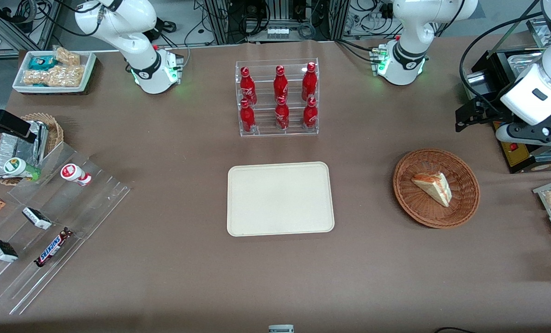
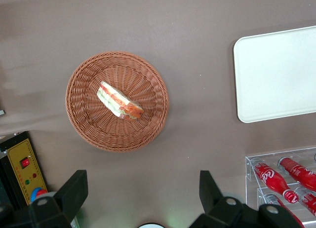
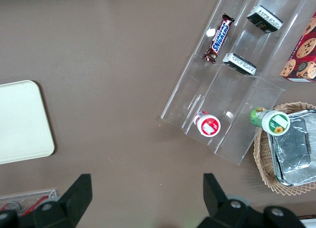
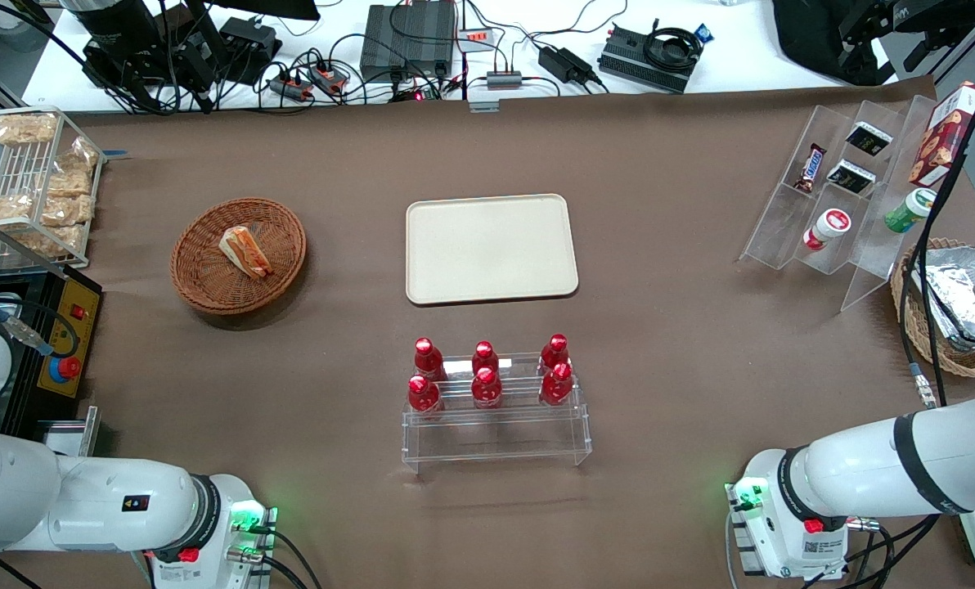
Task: Place sandwich from basket to tray
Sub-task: 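Move the left gripper over the wicker basket above the sandwich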
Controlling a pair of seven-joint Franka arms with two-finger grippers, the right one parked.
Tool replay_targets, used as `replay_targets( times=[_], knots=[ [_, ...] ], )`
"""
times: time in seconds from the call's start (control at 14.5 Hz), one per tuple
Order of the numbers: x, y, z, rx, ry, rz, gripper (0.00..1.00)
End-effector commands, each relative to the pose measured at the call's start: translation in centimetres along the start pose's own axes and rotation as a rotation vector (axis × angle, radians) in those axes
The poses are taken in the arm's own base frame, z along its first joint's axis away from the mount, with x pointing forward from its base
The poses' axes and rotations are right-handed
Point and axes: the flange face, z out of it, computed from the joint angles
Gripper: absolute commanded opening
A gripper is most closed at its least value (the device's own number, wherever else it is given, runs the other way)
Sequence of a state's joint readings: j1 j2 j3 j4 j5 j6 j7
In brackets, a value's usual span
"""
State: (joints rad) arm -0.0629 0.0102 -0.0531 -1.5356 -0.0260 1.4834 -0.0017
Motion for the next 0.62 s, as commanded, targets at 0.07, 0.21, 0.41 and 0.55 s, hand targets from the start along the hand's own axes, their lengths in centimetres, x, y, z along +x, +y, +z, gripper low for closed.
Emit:
replay_targets(
  times=[0.07,0.21,0.41,0.55],
  knots=[
    [-0.4,0.0,-0.7,-0.001,0.006,0.001,1.00],
    [-0.4,0.0,-0.7,0.000,0.004,0.004,1.00],
    [-0.6,0.0,-0.5,0.002,-0.011,0.004,1.00],
    [-0.9,0.0,0.4,0.005,-0.065,0.000,1.00]
  ],
)
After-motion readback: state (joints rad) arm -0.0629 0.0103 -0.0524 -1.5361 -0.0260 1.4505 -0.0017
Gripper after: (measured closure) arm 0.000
